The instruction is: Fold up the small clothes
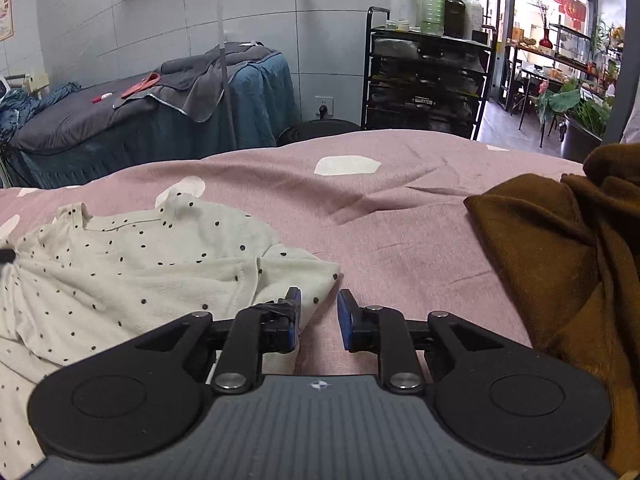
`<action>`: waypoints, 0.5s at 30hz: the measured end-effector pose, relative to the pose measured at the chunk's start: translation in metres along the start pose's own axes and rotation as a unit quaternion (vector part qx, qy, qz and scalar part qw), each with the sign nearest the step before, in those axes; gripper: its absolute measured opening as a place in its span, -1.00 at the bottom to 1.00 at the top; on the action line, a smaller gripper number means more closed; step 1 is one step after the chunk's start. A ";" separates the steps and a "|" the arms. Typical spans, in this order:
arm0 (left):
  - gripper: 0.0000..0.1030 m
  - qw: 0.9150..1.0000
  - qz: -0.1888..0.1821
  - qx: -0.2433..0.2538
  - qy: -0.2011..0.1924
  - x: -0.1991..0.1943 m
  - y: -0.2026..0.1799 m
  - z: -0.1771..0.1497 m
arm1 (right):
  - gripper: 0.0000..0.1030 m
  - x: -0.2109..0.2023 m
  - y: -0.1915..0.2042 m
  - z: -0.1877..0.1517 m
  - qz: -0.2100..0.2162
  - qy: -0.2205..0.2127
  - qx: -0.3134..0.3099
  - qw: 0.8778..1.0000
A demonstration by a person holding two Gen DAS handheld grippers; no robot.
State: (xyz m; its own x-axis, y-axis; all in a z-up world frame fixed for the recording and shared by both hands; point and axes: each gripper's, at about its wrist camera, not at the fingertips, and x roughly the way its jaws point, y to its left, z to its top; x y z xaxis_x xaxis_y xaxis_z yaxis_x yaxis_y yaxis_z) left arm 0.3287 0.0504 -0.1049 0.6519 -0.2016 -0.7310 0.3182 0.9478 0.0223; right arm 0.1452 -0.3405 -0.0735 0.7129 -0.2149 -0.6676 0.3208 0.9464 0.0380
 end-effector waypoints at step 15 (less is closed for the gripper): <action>0.46 0.997 -0.039 0.070 -0.012 -0.053 -0.026 -0.076 | -0.42 -0.004 0.034 -0.032 0.030 0.018 -0.100 0.994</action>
State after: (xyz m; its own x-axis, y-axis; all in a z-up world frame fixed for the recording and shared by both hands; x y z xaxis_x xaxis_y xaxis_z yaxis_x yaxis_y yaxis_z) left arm 0.2332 0.0548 -0.1189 0.6371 -0.2803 -0.7180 0.4598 0.8858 0.0622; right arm 0.1333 -0.3001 -0.0934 0.7033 -0.1508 -0.6947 0.1450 0.9871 -0.0674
